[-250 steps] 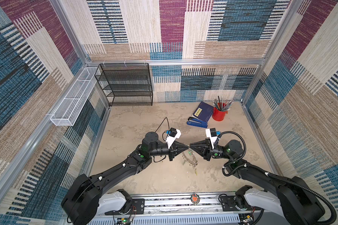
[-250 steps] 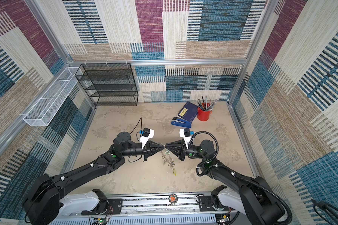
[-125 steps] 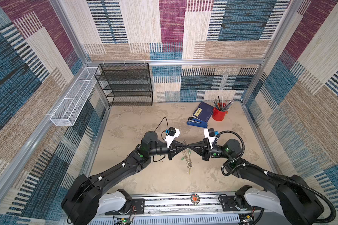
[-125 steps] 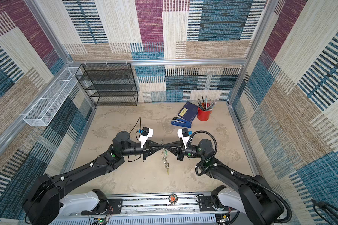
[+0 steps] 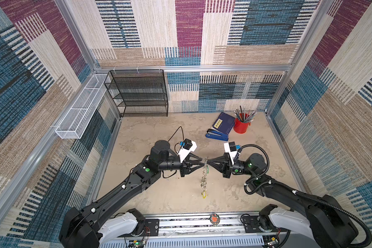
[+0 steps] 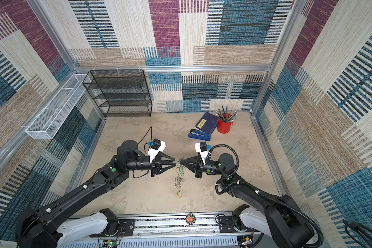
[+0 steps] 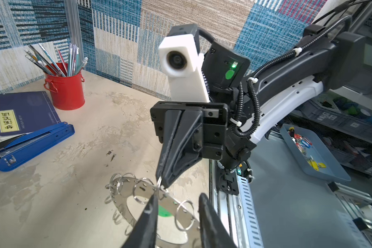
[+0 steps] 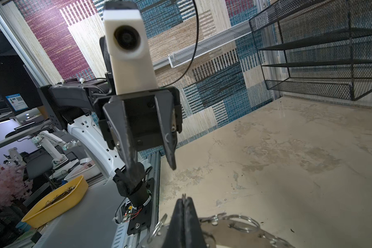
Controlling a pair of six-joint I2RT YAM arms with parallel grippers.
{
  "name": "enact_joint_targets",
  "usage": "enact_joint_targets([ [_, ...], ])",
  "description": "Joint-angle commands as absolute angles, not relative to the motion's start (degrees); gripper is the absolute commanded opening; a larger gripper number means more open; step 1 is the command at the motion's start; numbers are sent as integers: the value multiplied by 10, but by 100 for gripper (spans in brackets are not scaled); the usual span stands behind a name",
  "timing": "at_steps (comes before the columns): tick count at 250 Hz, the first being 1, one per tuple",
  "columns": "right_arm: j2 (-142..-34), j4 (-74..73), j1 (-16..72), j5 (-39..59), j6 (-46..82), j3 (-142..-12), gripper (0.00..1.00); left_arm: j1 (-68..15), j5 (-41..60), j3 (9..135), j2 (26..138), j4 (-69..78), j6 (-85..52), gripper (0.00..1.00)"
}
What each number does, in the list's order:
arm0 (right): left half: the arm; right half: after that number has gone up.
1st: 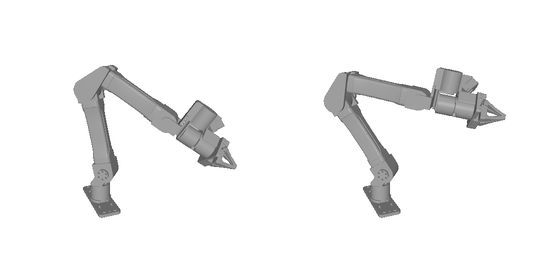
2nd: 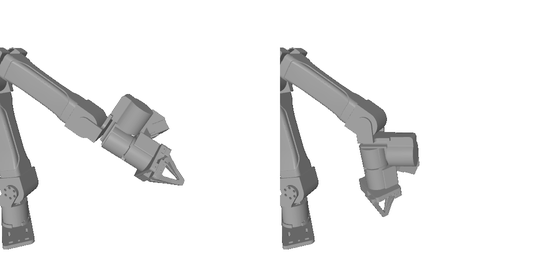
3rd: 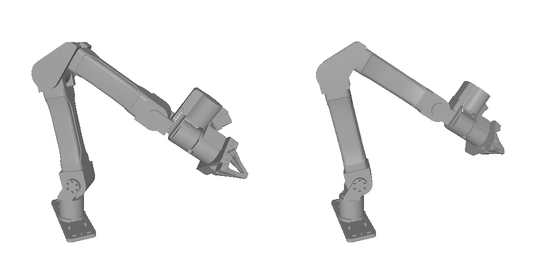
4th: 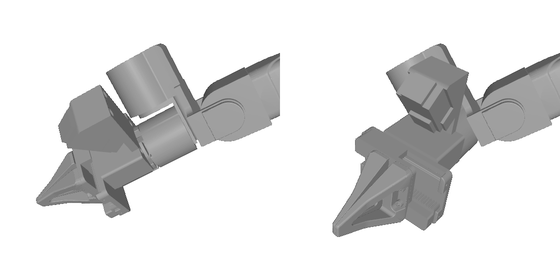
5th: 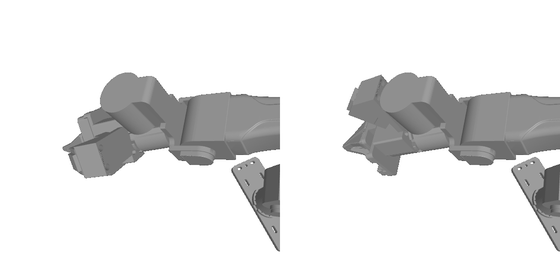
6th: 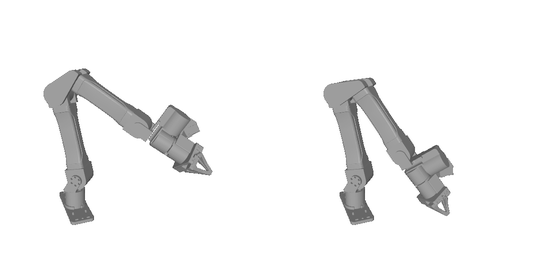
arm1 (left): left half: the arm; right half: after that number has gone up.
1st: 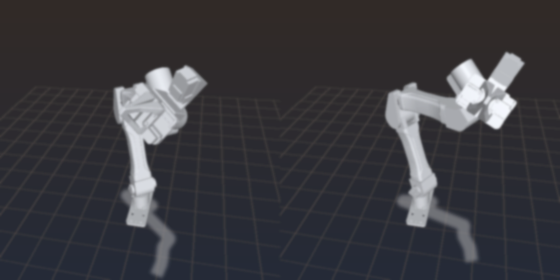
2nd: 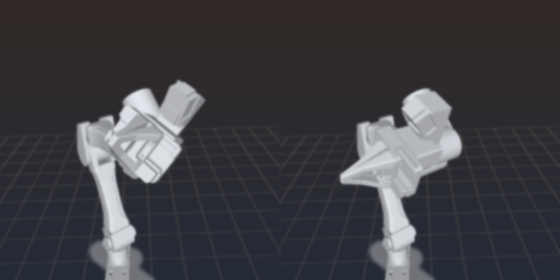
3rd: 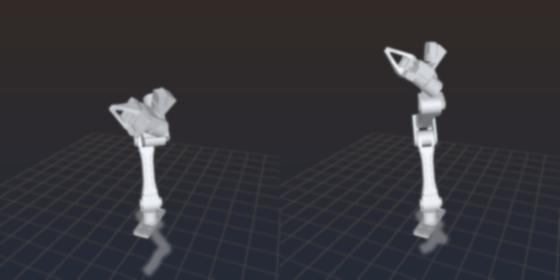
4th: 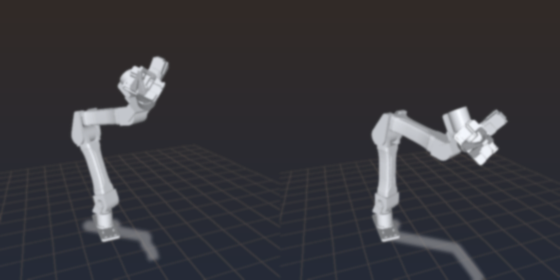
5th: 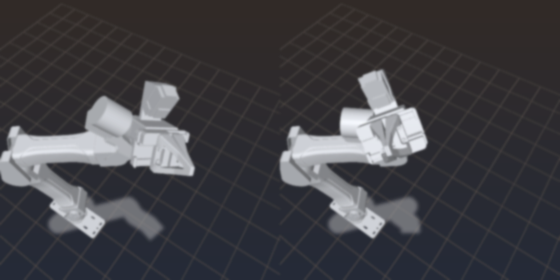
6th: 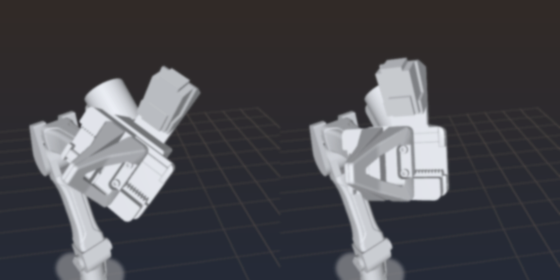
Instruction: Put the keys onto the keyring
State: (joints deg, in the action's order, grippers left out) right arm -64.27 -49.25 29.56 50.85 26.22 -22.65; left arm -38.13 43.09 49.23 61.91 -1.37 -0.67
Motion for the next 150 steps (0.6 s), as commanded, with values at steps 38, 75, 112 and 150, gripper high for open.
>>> enact_joint_targets([
  [38, -637, -497, 302, 514, 249, -233, 0, -381, 380, 648, 656, -348, 197, 44],
  [75, -638, -494, 307, 517, 244, -235, 0, -381, 383, 727, 711, -433, 256, 33],
  [112, -641, -493, 308, 518, 241, -235, 0, -381, 380, 778, 763, -479, 283, 33],
  [150, -645, -495, 309, 520, 241, -237, 0, -389, 396, 797, 796, -477, 285, 34],
])
